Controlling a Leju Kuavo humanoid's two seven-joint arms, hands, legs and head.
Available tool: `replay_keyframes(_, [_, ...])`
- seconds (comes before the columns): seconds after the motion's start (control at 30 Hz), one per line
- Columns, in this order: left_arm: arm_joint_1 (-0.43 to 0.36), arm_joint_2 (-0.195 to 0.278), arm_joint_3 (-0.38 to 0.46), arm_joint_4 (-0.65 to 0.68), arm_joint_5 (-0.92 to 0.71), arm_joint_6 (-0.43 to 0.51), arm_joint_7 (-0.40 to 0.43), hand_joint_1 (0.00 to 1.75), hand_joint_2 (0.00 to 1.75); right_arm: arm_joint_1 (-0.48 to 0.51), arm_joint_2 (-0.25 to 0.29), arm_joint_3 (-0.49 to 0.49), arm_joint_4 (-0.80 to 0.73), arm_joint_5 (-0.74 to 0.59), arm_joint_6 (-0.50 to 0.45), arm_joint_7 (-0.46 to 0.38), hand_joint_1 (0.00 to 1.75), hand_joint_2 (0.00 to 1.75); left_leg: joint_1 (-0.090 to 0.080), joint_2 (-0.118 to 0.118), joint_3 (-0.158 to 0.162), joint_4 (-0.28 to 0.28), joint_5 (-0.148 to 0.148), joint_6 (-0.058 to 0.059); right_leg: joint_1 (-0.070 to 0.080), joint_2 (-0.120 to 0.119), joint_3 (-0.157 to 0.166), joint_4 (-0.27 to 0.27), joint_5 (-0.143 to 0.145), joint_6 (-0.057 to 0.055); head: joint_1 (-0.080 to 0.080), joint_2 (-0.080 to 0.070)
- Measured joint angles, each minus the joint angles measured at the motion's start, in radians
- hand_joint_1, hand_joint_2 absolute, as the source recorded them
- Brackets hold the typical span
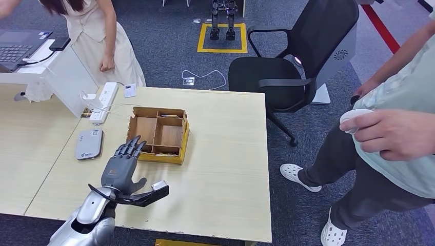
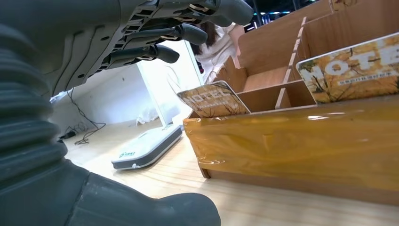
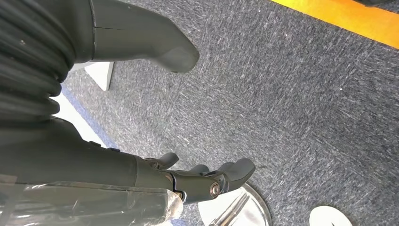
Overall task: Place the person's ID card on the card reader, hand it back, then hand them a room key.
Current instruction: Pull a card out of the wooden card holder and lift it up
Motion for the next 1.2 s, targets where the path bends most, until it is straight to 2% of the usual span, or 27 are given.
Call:
replay_keyframes(0.6, [0.000,-0.039,0.034,0.011,-0.025,0.034,0.023,0.00,1.75,0.027,0.019,-0.081,-0.013,0.054,0.033,0.000,0.00,1.75,0.000,0.000,0.000,0.000,0.000,0.000,0.000,0.000,0.000,0.000,0.000,0.000,0.000,0.000])
replay_keyframes(1.2, [-0.001,-0.056,0.045,0.043,-0.075,0.053,0.056,0.00,1.75,0.031,0.032,-0.114,-0.013,0.073,0.049,-0.006,0.00,1.75,0.000,0.000,0.000,0.000,0.000,0.000,0.000,0.000,0.000,0.000,0.000,0.000,0.000,0.000])
